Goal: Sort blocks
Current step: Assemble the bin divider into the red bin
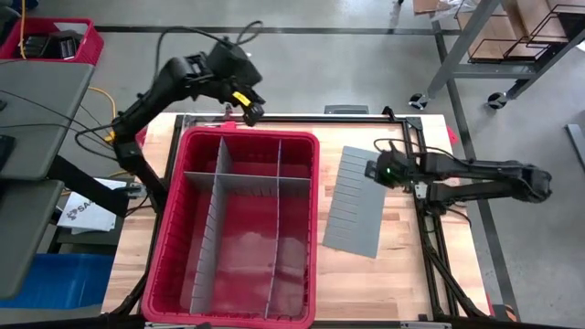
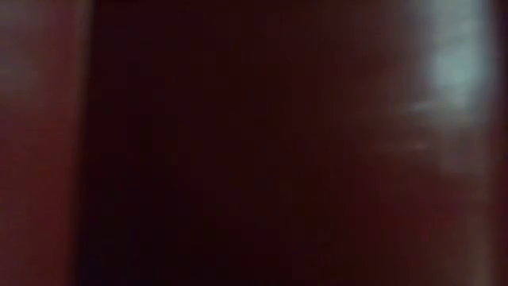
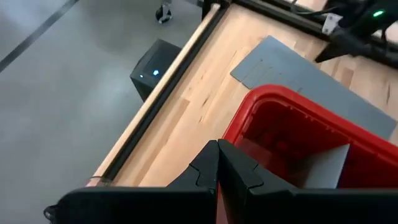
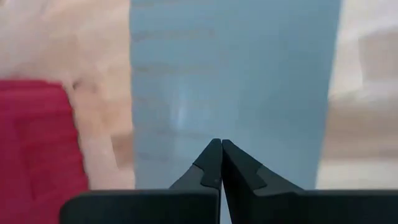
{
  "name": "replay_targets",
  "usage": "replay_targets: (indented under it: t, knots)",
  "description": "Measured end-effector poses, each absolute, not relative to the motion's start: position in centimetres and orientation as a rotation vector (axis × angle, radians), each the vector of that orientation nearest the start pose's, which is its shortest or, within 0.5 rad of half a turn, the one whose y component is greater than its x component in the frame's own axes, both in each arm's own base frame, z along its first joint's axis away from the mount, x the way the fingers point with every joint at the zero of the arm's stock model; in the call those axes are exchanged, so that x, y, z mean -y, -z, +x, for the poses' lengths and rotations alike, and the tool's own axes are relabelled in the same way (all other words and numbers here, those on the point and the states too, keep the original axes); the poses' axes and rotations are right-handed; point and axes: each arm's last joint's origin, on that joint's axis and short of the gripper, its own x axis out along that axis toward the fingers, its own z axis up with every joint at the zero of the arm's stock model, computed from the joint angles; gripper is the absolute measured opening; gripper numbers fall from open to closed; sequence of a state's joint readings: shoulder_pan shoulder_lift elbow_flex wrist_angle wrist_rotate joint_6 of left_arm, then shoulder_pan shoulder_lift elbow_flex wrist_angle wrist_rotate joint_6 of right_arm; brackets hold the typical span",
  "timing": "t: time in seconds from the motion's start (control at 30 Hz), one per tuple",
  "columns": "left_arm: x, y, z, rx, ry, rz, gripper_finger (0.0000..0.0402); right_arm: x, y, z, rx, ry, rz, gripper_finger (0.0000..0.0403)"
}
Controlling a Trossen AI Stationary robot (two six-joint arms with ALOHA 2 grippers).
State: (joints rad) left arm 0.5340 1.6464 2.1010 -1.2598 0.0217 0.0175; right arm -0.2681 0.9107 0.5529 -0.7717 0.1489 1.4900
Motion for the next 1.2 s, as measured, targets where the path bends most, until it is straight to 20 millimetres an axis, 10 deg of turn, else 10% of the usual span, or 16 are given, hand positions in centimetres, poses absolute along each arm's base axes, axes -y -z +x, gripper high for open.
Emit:
replay_targets:
  t: [0.33, 0.57, 0.8, 1.2]
  knots:
    - [-13.0, -47.2, 22.8, -0.696, -0.26, -0.262, 0.0, 11.7, -19.3, 14.0, -0.661, 0.91, 1.084, 0.0012]
    - [-10.9, -44.9, 21.6, -0.726, -0.301, -0.407, 0.0, 16.5, -19.1, 14.6, -0.875, 0.779, 0.845, 0.0138]
    - [-9.0, -43.2, 18.4, -0.715, -0.498, -0.55, 0.0, 19.8, -16.3, 15.7, -1.137, 0.742, 0.883, 0.0245]
    - [-7.4, -42.1, 11.7, -0.733, -1.198, -0.722, 0.0, 22.3, -16.1, 16.4, -1.173, 0.663, 0.844, 0.0252]
